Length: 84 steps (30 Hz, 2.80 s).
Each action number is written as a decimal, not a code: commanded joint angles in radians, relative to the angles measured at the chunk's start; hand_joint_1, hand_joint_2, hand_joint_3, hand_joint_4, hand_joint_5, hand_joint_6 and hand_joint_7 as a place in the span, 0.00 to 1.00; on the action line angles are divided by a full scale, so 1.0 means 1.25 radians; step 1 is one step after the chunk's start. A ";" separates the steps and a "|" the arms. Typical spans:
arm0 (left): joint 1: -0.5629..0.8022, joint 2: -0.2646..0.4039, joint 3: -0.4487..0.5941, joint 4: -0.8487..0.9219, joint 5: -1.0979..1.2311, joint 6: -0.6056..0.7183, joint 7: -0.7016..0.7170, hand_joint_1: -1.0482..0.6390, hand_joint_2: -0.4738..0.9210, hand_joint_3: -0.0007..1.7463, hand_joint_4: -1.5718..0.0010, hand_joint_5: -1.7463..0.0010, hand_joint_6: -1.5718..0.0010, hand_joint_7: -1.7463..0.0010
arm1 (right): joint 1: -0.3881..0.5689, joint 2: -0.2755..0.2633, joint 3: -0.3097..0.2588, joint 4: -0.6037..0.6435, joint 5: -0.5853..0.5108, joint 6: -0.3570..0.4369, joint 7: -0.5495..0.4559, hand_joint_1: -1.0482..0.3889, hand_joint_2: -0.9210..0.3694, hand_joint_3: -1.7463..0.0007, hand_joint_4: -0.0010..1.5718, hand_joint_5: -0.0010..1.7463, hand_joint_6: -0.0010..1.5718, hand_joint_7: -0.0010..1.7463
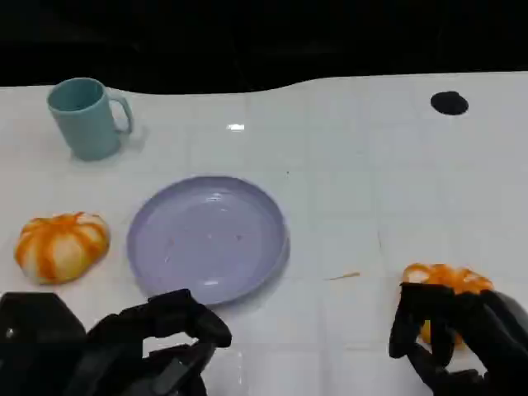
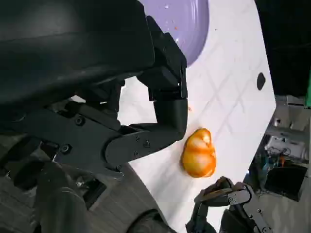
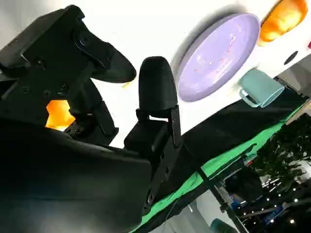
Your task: Grasp the bread from the table and place it into the plate.
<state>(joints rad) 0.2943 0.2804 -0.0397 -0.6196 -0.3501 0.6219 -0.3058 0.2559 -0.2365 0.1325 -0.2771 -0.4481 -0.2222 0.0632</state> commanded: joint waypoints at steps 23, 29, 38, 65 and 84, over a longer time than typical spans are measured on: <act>0.003 0.009 0.008 0.000 0.002 -0.004 0.000 0.42 1.00 0.33 0.59 0.00 0.64 0.17 | 0.000 -0.009 -0.009 0.004 0.003 -0.001 -0.007 0.65 0.46 0.27 0.58 1.00 0.55 0.79; 0.004 0.012 0.005 0.003 0.007 -0.008 -0.002 0.42 1.00 0.34 0.59 0.00 0.64 0.17 | -0.002 -0.010 -0.018 -0.002 0.010 0.008 -0.004 0.69 0.46 0.25 0.54 1.00 0.52 0.75; 0.003 0.010 0.010 0.007 0.003 -0.007 -0.003 0.42 1.00 0.33 0.59 0.00 0.64 0.17 | -0.006 -0.027 -0.037 -0.074 -0.049 0.082 0.013 0.63 0.42 0.44 0.47 0.83 0.54 0.50; 0.001 0.014 0.007 0.015 0.005 -0.015 -0.004 0.41 1.00 0.32 0.58 0.00 0.63 0.18 | -0.029 -0.121 -0.012 -0.245 -0.377 0.304 0.256 0.37 0.04 1.00 0.08 0.19 0.23 0.00; -0.003 0.003 -0.001 0.006 0.007 -0.006 0.006 0.42 1.00 0.32 0.58 0.00 0.62 0.18 | -0.180 -0.101 0.096 0.068 -0.458 0.355 0.199 0.34 0.00 0.98 0.10 0.18 0.23 0.00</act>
<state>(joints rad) 0.2899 0.2756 -0.0448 -0.6039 -0.3494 0.6171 -0.3054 0.0638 -0.3599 0.2343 -0.2487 -1.0060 0.2098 0.3381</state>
